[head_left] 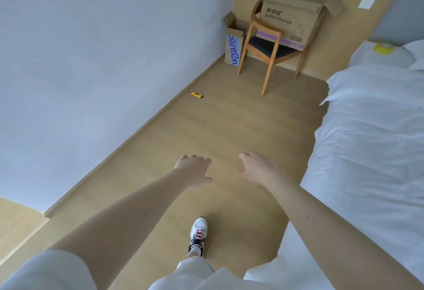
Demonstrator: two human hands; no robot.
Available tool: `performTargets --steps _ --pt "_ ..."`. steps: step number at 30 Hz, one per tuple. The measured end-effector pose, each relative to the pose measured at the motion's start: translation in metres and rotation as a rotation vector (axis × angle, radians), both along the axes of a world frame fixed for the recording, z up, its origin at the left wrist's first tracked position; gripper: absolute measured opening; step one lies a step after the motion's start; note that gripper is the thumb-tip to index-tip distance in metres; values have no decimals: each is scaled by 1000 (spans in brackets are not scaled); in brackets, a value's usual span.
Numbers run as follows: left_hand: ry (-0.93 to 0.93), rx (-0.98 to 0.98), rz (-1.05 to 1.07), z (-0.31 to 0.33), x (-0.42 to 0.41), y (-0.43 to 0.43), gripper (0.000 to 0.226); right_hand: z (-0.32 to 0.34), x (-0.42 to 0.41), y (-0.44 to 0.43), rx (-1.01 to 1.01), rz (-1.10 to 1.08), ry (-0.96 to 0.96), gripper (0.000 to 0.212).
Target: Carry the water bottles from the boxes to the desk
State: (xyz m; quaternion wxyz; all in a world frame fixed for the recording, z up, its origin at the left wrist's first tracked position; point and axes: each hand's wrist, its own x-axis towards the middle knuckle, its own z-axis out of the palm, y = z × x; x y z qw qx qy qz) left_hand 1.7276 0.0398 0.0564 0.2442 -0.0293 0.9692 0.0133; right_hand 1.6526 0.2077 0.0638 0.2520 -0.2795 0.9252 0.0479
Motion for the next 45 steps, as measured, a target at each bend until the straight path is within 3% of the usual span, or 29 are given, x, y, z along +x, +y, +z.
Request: performTargets --steps 14,26,38,45 --pt "69 136 -54 24 -192 -126 52 32 -144 -113 -10 -168 25 52" --pt "18 5 -283 9 -329 -107 50 13 -263 -99 -34 -291 -8 54" --pt "-5 -24 -254 17 -539 -71 46 7 -479 -65 -113 -315 -34 54" --pt "-10 -9 -302 13 -622 -51 47 -1 -562 -51 -132 -346 -61 54"
